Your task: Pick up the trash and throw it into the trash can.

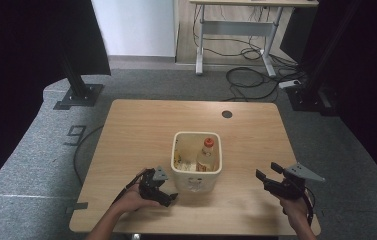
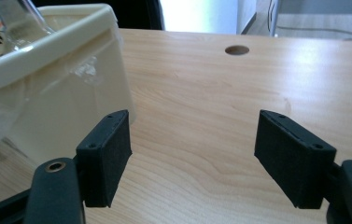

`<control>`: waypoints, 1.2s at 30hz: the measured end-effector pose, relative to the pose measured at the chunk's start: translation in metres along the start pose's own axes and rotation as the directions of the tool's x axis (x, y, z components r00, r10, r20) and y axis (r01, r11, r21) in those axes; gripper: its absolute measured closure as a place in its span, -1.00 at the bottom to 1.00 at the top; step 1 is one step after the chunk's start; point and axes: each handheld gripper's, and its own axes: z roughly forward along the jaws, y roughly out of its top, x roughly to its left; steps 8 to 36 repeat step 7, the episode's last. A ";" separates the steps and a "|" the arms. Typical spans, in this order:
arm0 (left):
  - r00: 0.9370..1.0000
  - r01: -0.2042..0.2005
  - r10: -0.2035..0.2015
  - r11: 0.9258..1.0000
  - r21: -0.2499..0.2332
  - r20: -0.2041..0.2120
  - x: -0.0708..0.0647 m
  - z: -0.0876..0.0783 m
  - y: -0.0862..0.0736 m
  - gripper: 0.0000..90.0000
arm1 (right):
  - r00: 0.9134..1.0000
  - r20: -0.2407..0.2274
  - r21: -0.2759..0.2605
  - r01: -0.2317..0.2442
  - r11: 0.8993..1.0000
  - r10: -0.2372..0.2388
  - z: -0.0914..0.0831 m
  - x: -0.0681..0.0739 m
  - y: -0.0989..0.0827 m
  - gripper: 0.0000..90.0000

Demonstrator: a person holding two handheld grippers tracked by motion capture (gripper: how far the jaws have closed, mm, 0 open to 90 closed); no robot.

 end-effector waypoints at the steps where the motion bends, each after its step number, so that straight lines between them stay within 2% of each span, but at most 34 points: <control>1: 1.000 0.000 0.000 1.000 0.000 0.000 0.000 0.000 0.000 -1.00 | 1.000 -0.002 0.004 -0.007 1.000 0.007 0.001 -0.001 -0.001 -0.41; 36: 1.000 0.000 0.000 1.000 0.000 0.000 0.000 0.000 0.000 -1.00 | 1.000 0.001 0.007 -0.002 1.000 0.002 0.002 0.000 -0.002 -0.42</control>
